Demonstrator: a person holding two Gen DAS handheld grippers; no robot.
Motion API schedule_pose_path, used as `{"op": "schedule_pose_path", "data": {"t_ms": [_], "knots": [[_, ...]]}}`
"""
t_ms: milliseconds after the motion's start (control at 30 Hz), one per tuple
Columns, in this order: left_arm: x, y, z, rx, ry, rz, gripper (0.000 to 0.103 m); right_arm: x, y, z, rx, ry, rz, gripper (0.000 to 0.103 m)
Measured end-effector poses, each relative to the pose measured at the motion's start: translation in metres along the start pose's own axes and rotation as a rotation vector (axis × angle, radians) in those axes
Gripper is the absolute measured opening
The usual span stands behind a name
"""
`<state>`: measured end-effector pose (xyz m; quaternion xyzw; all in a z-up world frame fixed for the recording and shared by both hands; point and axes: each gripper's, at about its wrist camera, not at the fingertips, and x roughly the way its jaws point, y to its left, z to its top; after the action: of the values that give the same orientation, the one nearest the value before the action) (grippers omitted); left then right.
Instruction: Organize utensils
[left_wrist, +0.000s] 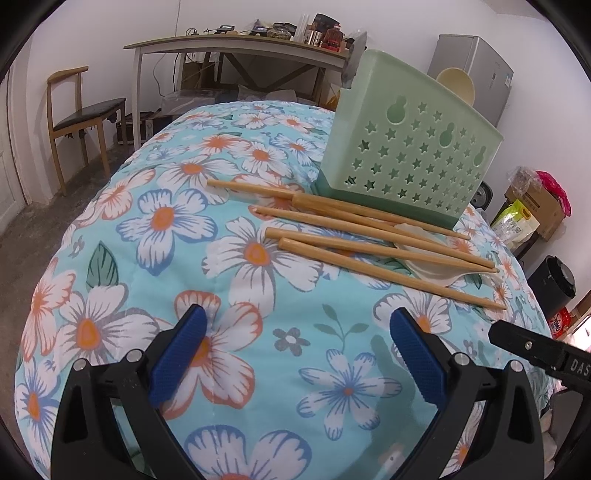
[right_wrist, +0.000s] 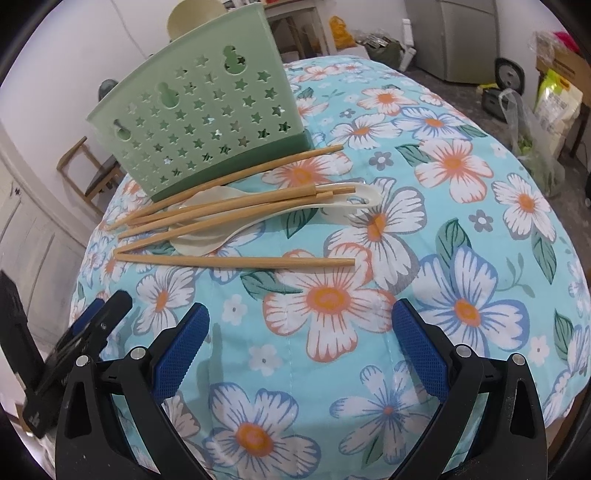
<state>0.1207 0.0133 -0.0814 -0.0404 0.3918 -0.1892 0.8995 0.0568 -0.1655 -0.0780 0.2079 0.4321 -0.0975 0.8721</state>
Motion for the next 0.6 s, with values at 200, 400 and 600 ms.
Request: {"op": "schedule_pose_path", "data": {"t_ms": [200,400,600], "knots": [[0.003,-0.006,0.000,0.011,0.005,0.032,0.097,-0.005,-0.008,-0.006,-0.084,0.008,0.078,0.095],[0.005,-0.010,-0.001,0.032,0.010,0.063,0.097,-0.010,-0.016,-0.005,-0.185,0.037,0.192,0.095],[0.003,-0.009,0.001,0.033,0.002,0.041,0.097,-0.026,-0.015,0.017,-0.278,-0.017,0.343,0.093]]}}
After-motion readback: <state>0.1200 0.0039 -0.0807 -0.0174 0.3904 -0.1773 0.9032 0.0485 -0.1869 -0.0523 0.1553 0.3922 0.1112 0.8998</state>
